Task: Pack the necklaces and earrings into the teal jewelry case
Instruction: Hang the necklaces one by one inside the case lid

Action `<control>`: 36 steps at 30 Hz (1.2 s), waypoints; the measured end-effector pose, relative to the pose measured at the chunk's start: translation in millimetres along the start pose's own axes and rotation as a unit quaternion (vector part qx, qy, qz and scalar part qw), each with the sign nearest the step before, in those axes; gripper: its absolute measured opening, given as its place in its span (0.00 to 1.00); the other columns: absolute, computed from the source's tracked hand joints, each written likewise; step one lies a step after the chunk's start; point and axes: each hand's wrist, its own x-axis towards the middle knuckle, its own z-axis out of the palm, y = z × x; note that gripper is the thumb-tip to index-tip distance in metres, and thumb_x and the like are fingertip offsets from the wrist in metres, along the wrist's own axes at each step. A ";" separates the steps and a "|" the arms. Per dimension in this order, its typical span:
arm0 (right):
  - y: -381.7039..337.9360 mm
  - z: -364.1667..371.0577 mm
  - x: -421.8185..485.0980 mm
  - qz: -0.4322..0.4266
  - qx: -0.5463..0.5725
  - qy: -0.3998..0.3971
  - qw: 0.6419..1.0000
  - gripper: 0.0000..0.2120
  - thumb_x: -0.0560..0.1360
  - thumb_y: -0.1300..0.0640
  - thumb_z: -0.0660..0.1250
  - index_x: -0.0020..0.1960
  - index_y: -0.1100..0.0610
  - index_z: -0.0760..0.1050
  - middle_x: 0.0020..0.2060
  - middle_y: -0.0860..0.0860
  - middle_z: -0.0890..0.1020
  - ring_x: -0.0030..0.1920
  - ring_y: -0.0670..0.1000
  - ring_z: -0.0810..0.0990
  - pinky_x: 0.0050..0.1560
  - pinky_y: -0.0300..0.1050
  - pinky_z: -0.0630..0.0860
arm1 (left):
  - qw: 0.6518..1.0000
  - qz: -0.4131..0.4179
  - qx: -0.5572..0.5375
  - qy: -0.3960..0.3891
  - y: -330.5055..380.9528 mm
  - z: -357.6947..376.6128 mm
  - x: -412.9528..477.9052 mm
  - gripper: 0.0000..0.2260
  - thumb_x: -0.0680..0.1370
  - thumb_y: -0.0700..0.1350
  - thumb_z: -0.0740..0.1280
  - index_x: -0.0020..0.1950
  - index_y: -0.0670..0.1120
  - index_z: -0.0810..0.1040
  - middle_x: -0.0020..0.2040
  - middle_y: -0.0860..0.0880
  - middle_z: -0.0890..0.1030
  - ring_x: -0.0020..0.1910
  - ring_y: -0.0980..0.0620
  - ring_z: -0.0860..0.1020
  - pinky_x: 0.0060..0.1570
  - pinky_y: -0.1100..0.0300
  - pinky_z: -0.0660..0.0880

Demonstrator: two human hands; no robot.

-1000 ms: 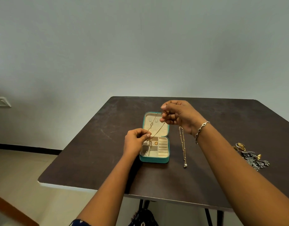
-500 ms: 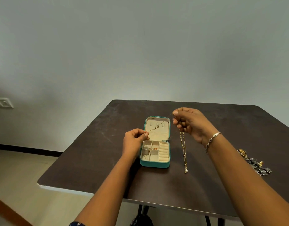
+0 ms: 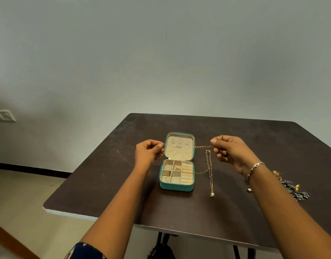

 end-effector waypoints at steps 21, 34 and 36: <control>9.9 -32.6 -5.1 -0.018 0.013 0.044 0.999 0.07 0.71 0.74 0.64 0.44 0.65 0.77 0.35 0.58 0.80 0.29 0.47 0.82 0.31 0.36 0.79 | 0.999 0.011 0.002 0.034 10.7 -11.9 4.8 0.04 0.75 0.36 0.66 0.46 0.39 0.80 0.37 0.46 0.79 0.36 0.52 0.78 0.32 0.65 0.79; 6.1 -47.3 -3.1 -0.044 0.064 0.135 0.988 0.06 0.70 0.72 0.66 0.40 0.63 0.76 0.35 0.56 0.79 0.27 0.45 0.80 0.30 0.35 0.78 | 0.992 0.057 0.112 0.002 4.3 -4.6 -10.2 0.05 0.74 0.35 0.67 0.41 0.44 0.77 0.37 0.46 0.79 0.34 0.50 0.78 0.38 0.57 0.80; 3.7 -49.8 -2.1 -0.051 0.071 0.146 0.985 0.06 0.70 0.72 0.66 0.40 0.63 0.76 0.34 0.56 0.79 0.28 0.46 0.80 0.30 0.35 0.79 | 0.987 0.077 0.138 -0.008 4.1 -2.4 -14.6 0.08 0.74 0.35 0.67 0.38 0.47 0.74 0.37 0.46 0.79 0.34 0.52 0.78 0.35 0.62 0.79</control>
